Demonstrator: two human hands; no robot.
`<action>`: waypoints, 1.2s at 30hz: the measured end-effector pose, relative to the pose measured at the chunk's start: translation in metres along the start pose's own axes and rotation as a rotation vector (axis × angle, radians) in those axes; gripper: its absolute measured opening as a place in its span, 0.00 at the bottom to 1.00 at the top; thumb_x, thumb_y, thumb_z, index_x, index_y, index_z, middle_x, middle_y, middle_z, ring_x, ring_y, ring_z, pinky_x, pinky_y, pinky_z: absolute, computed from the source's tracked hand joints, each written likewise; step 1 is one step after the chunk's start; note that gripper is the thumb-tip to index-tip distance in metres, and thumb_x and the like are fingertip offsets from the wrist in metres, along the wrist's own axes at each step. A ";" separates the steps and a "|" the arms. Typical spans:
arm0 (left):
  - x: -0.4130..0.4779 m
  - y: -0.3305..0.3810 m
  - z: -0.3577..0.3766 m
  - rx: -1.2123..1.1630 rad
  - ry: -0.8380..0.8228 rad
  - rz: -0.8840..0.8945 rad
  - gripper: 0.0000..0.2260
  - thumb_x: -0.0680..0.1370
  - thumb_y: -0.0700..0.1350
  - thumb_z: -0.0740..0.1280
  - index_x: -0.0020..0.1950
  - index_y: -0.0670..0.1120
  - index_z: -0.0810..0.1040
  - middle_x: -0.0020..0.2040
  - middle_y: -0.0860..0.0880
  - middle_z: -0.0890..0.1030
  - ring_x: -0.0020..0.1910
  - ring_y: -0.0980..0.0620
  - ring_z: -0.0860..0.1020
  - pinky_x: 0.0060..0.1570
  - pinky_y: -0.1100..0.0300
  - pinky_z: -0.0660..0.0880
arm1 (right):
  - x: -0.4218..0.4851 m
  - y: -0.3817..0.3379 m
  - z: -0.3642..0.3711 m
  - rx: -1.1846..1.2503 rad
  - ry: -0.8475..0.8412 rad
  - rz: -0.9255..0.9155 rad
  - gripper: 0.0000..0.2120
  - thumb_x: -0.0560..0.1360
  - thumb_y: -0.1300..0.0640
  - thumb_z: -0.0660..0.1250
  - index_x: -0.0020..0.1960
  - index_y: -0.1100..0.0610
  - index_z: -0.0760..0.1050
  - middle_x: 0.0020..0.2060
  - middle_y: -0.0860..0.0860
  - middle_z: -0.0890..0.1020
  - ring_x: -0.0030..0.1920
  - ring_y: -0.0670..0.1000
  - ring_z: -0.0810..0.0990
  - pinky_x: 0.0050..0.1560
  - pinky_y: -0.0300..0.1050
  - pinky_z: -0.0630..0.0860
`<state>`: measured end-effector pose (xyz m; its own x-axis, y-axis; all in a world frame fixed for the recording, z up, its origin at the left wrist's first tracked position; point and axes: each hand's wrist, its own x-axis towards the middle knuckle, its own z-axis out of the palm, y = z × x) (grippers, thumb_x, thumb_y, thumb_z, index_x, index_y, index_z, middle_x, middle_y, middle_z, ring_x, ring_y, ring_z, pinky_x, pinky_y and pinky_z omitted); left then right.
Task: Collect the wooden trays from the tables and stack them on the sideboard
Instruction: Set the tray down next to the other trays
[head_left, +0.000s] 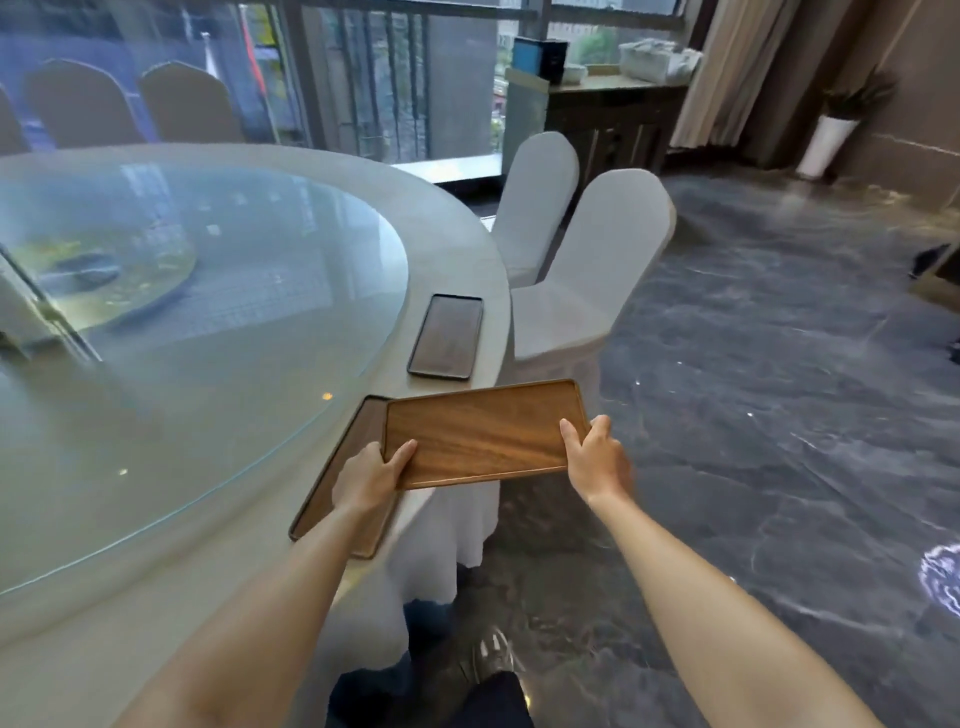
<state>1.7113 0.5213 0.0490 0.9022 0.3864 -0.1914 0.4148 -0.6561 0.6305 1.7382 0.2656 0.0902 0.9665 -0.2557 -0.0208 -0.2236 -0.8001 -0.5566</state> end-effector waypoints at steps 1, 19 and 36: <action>0.012 0.001 0.002 0.001 0.011 -0.014 0.22 0.75 0.63 0.58 0.31 0.46 0.63 0.33 0.48 0.71 0.39 0.43 0.72 0.37 0.54 0.64 | 0.016 -0.004 0.006 -0.012 -0.011 -0.021 0.23 0.78 0.43 0.53 0.61 0.61 0.65 0.54 0.60 0.81 0.52 0.61 0.80 0.51 0.55 0.77; 0.086 -0.044 -0.032 -0.137 0.392 -0.599 0.23 0.76 0.63 0.56 0.34 0.44 0.69 0.34 0.46 0.75 0.42 0.41 0.77 0.38 0.55 0.69 | 0.183 -0.174 0.142 -0.138 -0.495 -0.599 0.23 0.79 0.43 0.51 0.58 0.62 0.65 0.50 0.62 0.81 0.51 0.63 0.79 0.42 0.49 0.68; -0.022 -0.041 0.062 0.012 0.442 -1.082 0.24 0.81 0.54 0.45 0.43 0.41 0.75 0.44 0.42 0.81 0.43 0.44 0.78 0.43 0.54 0.72 | 0.158 -0.162 0.199 -0.482 -0.809 -1.158 0.19 0.79 0.42 0.48 0.48 0.58 0.62 0.45 0.59 0.82 0.45 0.62 0.80 0.38 0.49 0.69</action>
<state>1.6824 0.4991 -0.0195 -0.0409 0.9381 -0.3439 0.9450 0.1480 0.2916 1.9516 0.4629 0.0112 0.4022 0.8637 -0.3036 0.8337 -0.4826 -0.2685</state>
